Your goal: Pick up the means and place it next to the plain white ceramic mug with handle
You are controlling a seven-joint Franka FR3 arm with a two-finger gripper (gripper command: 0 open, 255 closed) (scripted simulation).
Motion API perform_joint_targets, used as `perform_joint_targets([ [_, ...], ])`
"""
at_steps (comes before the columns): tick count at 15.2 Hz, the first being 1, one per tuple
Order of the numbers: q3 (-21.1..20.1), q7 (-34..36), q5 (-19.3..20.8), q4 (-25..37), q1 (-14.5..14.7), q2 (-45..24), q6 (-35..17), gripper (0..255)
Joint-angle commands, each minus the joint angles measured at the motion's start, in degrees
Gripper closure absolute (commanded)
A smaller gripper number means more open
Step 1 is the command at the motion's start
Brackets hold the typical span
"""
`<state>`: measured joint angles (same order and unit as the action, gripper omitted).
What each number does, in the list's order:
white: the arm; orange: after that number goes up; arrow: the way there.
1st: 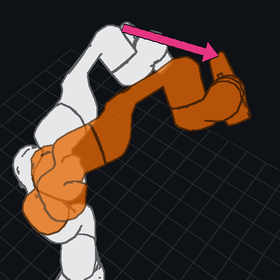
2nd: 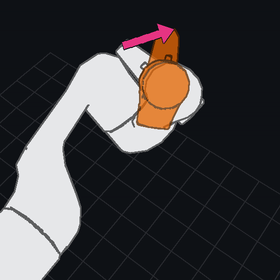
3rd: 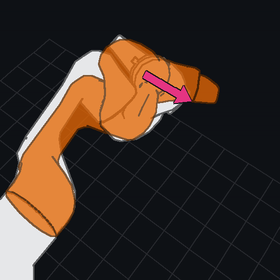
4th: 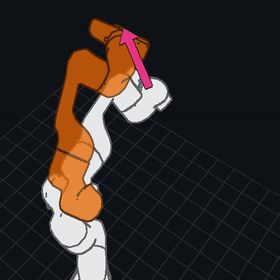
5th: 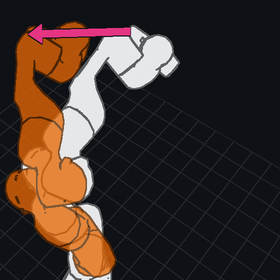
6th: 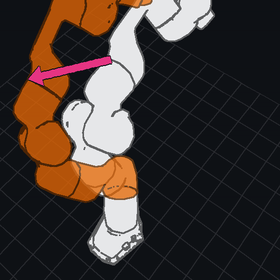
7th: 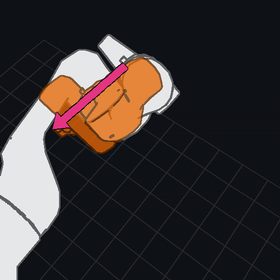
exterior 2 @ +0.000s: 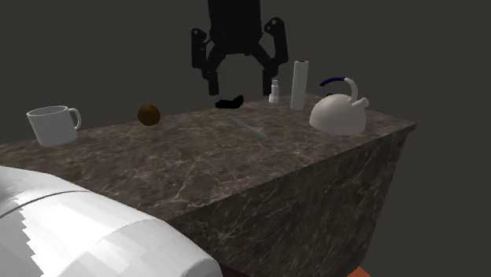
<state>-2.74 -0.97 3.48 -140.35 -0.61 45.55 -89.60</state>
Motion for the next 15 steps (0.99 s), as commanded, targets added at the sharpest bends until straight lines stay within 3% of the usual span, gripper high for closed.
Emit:
perform_joint_targets([
  [1, 0.0, 0.0, 0.0, 0.0, 0.0, 0.0, 0.0, 0],
  [8, 1.9, -9.0, 2.1, 5.6, 2.3, -15.7, -10.2, 0],
  [15, 2.2, -17.4, 3.1, 14.3, 4.4, -31.3, -17.2, 0],
])
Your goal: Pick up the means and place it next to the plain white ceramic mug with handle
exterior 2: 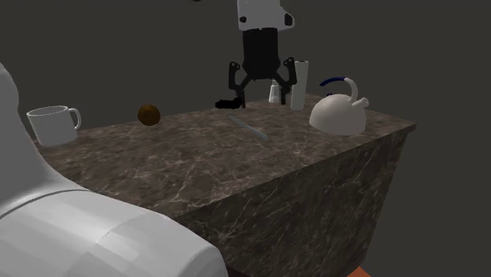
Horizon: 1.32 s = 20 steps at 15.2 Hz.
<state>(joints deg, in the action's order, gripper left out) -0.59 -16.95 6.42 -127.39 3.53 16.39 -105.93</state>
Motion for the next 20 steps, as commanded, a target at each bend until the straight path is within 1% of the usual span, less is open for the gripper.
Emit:
perform_joint_targets([
  [1, 0.0, -2.5, 0.2, 2.8, 0.5, -4.4, -1.6, 0],
  [9, -1.6, -11.1, 1.0, 16.4, 2.6, -21.3, -5.2, 0],
  [14, -3.1, -15.9, 2.0, 26.3, 3.9, -31.6, -5.5, 0],
  [19, -4.8, -20.3, 3.4, 37.4, 5.7, -41.8, -4.4, 0],
  [20, -4.7, -20.2, 3.4, 36.9, 5.7, -42.0, -5.1, 0],
])
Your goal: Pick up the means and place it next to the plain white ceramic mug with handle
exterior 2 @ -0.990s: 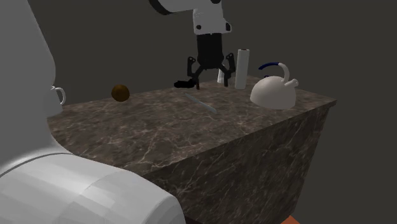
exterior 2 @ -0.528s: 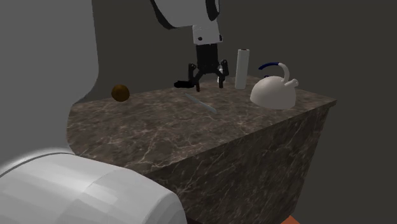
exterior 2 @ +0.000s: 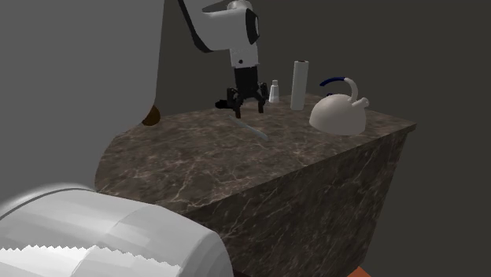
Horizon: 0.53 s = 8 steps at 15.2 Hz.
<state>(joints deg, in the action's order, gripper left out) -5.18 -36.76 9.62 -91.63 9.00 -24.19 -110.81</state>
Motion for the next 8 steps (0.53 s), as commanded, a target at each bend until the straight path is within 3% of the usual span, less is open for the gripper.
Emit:
perform_joint_targets([
  [1, -0.1, -0.4, 0.2, 0.6, 0.1, -1.6, -0.9, 0],
  [8, 0.1, -0.1, 0.6, -2.0, -0.1, -2.7, -4.7, 0],
])
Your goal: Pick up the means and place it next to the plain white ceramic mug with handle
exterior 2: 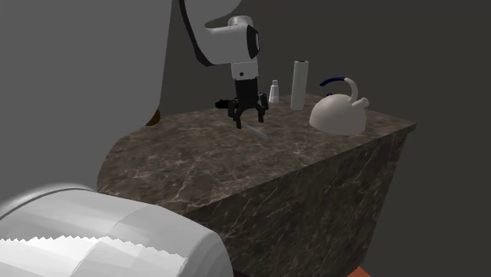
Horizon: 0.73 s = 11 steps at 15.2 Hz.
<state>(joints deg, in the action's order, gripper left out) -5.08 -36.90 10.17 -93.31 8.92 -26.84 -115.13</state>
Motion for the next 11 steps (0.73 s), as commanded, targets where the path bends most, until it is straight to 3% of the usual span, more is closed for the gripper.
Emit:
perform_joint_targets([
  [1, 0.0, 0.0, 0.0, -0.3, 0.0, -0.1, -0.4, 0],
  [7, 0.0, 0.0, 0.0, -0.3, 0.0, -0.1, -0.4, 0],
  [8, 0.0, 0.0, 0.0, -0.3, 0.0, -0.1, -0.4, 255],
  [11, 0.0, 0.0, 0.0, -0.3, 0.0, -0.1, -0.4, 255],
])
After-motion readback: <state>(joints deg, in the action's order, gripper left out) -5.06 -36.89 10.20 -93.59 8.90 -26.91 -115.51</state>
